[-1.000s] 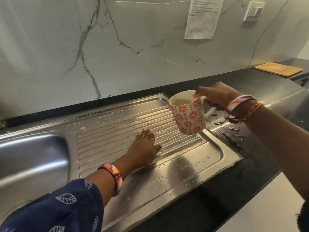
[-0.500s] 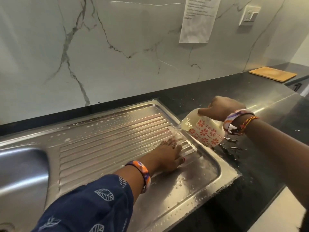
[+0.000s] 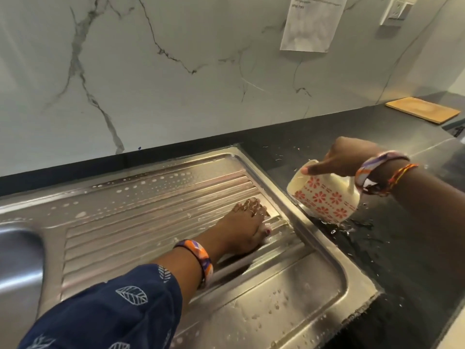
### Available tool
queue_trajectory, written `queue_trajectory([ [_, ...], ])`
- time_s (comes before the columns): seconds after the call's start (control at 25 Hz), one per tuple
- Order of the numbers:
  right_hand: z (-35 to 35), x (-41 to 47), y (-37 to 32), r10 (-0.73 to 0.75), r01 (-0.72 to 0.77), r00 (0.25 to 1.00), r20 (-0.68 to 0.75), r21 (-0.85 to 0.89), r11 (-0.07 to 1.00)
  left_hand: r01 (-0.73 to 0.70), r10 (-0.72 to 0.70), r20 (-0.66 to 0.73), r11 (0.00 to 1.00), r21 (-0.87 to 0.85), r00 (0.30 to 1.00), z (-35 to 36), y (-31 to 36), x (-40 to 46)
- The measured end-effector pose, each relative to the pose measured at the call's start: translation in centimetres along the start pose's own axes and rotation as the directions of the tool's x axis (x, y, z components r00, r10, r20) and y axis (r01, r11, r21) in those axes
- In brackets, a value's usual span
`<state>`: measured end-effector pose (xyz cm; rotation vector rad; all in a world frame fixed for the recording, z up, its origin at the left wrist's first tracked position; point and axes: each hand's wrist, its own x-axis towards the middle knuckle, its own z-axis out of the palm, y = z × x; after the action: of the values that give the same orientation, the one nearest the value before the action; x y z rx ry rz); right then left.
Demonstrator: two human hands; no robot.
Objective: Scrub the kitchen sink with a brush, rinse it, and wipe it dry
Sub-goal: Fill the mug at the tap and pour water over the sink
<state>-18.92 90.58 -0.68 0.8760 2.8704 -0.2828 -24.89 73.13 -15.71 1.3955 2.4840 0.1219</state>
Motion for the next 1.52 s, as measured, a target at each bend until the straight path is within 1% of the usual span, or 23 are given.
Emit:
queue_trajectory([
  [0.04,0.5,0.7,-0.2,-0.002,0.002,1.000,0.003,-0.025,1.000,-0.002,0.002,-0.007,1.000,-0.011,1.000,-0.1,-0.2,0.5],
  [0.12,1.1,1.8,-0.7,-0.020,0.020,1.000,0.004,-0.008,1.000,-0.002,0.002,-0.019,1.000,-0.030,1.000,-0.2,-0.7,1.6],
  [0.2,0.9,2.6,-1.1,-0.045,0.046,0.999,-0.009,0.100,0.994,0.000,-0.003,-0.042,0.999,-0.048,0.999,-0.4,-1.2,2.6],
  [0.28,0.3,3.4,-1.3,-0.042,0.050,0.999,-0.034,0.266,0.963,0.014,-0.019,-0.064,0.997,-0.074,0.998,-0.9,-1.7,3.5],
  [0.32,0.0,3.9,-1.4,-0.041,0.055,0.998,-0.053,0.314,0.948,0.028,-0.033,-0.060,0.996,-0.085,0.998,-1.1,-2.1,3.9],
  [0.36,-0.3,4.4,-1.7,-0.048,0.067,0.997,-0.068,0.320,0.945,0.039,-0.044,-0.057,0.995,-0.094,0.997,-1.4,-2.5,4.3],
  [0.44,-0.7,6.0,-2.6,-0.089,0.107,0.992,-0.085,0.231,0.967,0.046,-0.054,-0.067,0.994,-0.103,0.996,-1.8,-3.4,5.2],
  [0.52,-0.6,7.7,-3.7,-0.131,0.139,0.986,-0.104,0.077,0.987,0.056,-0.065,-0.078,0.992,-0.110,0.995,-2.0,-4.2,5.8],
  [0.64,0.3,10.1,-5.2,-0.198,0.182,0.969,-0.147,-0.116,0.976,0.075,-0.084,-0.066,0.989,-0.128,0.994,-2.3,-5.5,6.5],
  [0.72,1.1,11.1,-6.1,-0.248,0.221,0.955,-0.165,-0.165,0.961,0.077,-0.090,-0.075,0.983,-0.166,0.993,-2.4,-6.2,7.0],
  [0.8,1.4,12.1,-6.8,-0.280,0.261,0.949,-0.146,-0.139,0.955,0.094,-0.108,-0.057,0.972,-0.214,0.992,-2.7,-7.0,7.3],
  [0.84,1.3,12.5,-7.1,-0.280,0.269,0.950,-0.137,-0.094,0.959,0.110,-0.123,-0.043,0.968,-0.227,0.991,-2.9,-7.5,7.5],
  [0.96,0.4,13.5,-8.1,-0.251,0.263,0.956,-0.152,0.066,0.963,0.158,-0.168,-0.040,0.971,-0.181,0.985,-3.3,-9.0,7.4],
  [1.0,0.4,13.9,-8.6,-0.254,0.266,0.954,-0.161,0.055,0.963,0.177,-0.187,-0.044,0.970,-0.169,0.981,-3.3,-9.6,7.1],
  [1.08,0.8,14.4,-9.8,-0.284,0.276,0.935,-0.215,-0.066,0.959,0.223,-0.234,-0.046,0.960,-0.172,0.971,-3.2,-10.8,6.0],
  [1.2,2.0,14.3,-12.4,-0.374,0.321,0.883,-0.285,-0.215,0.922,0.312,-0.328,-0.065,0.932,-0.183,0.943,-3.1,-12.6,3.7],
  [1.32,2.7,13.7,-15.0,-0.463,0.406,0.844,-0.271,-0.240,0.881,0.382,-0.399,-0.059,0.904,-0.190,0.915,-3.1,-14.3,1.5],
  [1.4,2.7,13.7,-16.6,-0.481,0.453,0.849,-0.220,-0.165,0.876,0.402,-0.423,-0.070,0.892,-0.205,0.903,-2.8,-15.2,0.1],
  [1.52,2.3,13.2,-19.2,-0.479,0.487,0.864,-0.157,0.016,0.873,0.435,-0.466,-0.102,0.870,-0.233,0.879,-2.7,-16.2,-2.3],
])
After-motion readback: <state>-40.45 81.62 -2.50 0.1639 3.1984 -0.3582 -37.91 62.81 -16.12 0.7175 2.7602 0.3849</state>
